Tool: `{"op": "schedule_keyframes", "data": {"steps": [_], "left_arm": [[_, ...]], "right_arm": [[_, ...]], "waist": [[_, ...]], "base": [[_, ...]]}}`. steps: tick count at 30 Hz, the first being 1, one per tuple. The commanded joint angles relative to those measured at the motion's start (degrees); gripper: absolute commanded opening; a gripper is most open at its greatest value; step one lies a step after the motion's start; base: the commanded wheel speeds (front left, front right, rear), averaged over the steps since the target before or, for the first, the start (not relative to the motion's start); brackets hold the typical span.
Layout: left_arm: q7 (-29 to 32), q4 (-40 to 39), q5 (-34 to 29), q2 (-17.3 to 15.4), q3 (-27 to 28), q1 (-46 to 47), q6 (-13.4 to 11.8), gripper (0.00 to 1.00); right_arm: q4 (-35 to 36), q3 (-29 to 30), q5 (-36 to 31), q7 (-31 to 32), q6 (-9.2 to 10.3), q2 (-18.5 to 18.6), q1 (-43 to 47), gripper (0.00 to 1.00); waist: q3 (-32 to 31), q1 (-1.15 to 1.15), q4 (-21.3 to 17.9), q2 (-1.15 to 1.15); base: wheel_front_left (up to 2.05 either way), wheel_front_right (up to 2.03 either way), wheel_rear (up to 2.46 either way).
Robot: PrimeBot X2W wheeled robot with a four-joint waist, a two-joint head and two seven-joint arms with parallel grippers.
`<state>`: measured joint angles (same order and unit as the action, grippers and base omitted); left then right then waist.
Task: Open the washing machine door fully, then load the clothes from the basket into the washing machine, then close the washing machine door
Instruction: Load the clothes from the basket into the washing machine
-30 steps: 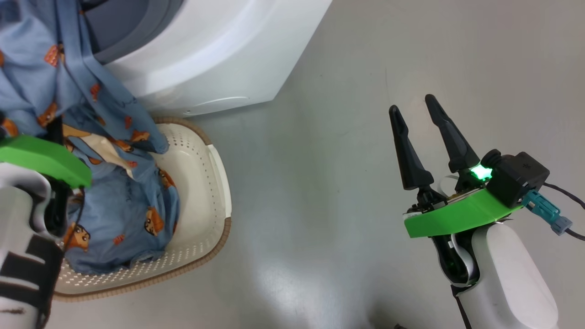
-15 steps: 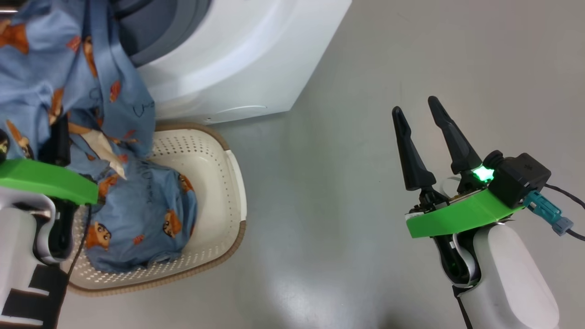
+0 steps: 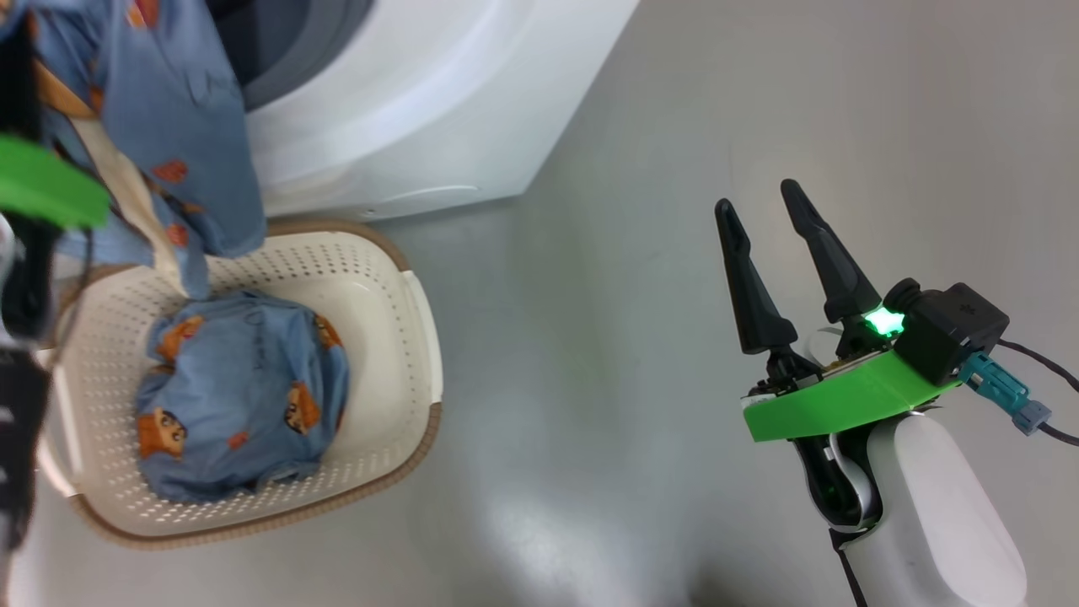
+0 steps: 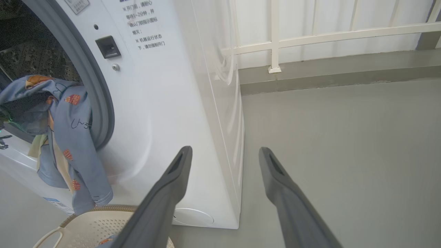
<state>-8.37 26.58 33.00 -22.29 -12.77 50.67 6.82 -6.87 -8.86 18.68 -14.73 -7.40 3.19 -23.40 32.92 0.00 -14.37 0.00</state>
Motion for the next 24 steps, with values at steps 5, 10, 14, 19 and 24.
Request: {"op": "schedule_keyframes", "data": {"steps": [5, 10, 14, 19, 24], "left_arm": [[2.6, 6.9, -2.3, -3.6, -0.2, 10.0, -0.1, 0.00], [2.3, 13.9, -4.2, -4.2, -1.9, 17.8, 0.1, 0.00], [-1.4, 17.4, -5.9, -4.9, -2.6, 23.3, 0.2, 0.00], [-6.3, 17.3, -8.6, -5.0, -1.8, 27.9, -0.6, 0.00], [-6.6, 19.7, -9.1, -3.5, -0.6, 26.9, -1.0, 1.00]], "right_arm": [[2.2, -1.9, 1.8, -0.3, -0.09, -0.3, 0.4, 1.00], [2.9, -2.5, 2.7, -0.3, -0.09, -0.3, 0.4, 1.00], [3.2, -3.0, 3.4, -0.3, -0.09, -0.3, 0.4, 1.00], [3.6, -2.8, 3.5, -0.3, -0.09, -0.3, 0.5, 1.00], [3.2, -2.9, 3.3, -0.3, -0.09, -0.3, 0.2, 1.00]], "waist": [[3.8, 0.00, -3.5, 0.00], [6.3, 0.00, -5.6, 0.00], [7.8, 0.00, -6.9, 0.00], [8.3, 0.00, -7.3, 0.00], [7.9, 0.00, -6.6, 0.00]], "base": [[0.00, 0.00, 0.00], [0.00, 0.00, 0.00], [0.00, 0.00, 0.00], [0.00, 0.00, 0.00], [0.00, 0.00, 0.00]]}}
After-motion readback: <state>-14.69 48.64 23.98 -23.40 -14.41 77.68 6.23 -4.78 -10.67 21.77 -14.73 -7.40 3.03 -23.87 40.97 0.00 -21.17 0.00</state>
